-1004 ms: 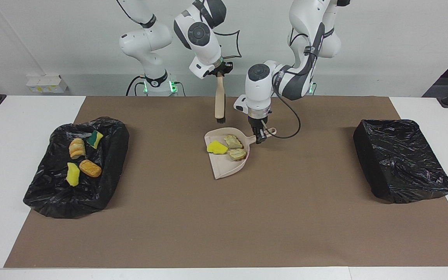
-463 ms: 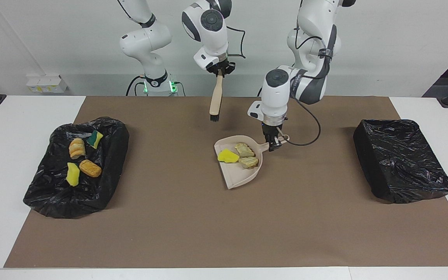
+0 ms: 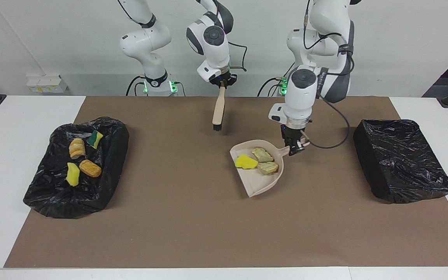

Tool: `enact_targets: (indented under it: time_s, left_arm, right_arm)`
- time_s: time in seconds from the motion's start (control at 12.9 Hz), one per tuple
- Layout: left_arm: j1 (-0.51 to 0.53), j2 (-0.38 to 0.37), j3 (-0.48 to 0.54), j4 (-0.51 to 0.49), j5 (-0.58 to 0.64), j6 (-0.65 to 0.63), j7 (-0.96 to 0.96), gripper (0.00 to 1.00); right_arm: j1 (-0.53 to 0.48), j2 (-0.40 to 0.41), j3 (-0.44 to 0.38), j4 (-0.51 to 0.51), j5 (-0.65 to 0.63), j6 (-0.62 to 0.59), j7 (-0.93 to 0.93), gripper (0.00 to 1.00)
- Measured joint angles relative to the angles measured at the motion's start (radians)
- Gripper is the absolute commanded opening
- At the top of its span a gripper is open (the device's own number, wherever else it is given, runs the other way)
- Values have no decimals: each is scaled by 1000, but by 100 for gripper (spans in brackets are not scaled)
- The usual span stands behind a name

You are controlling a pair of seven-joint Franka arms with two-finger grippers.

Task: Sweep and dump trash in bin
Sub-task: 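Carry the dustpan to the bin nearest the left gripper and dump it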

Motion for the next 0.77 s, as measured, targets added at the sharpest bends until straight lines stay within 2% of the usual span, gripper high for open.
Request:
enact_targets:
  time_s: [0.15,0.46,0.54,0.62,0.7,0.77]
  left_arm:
    - [99,-44,1,40,2,-63,91,0]
    - [305,-104,6,100,1,-97,447,0]
    - [359,-108,7,104,1,-101,508,0]
    - [412,-110,9,105,1,-107,563,0]
    - [468,-112,10,105,1,-115,603,0]
    - [521,-114,10,105,1,-120,627,0]
  right_arm:
    - [27,23,0,-24,-16,42,-1,0]
    - [48,73,0,-50,-100,100,-42,1]
    - [48,74,0,-59,-106,112,-49,5]
    - [48,74,0,-63,-108,118,-53,24]
    - [47,74,0,-66,-109,127,-55,68]
    - [47,74,0,-68,-109,137,-56,100]
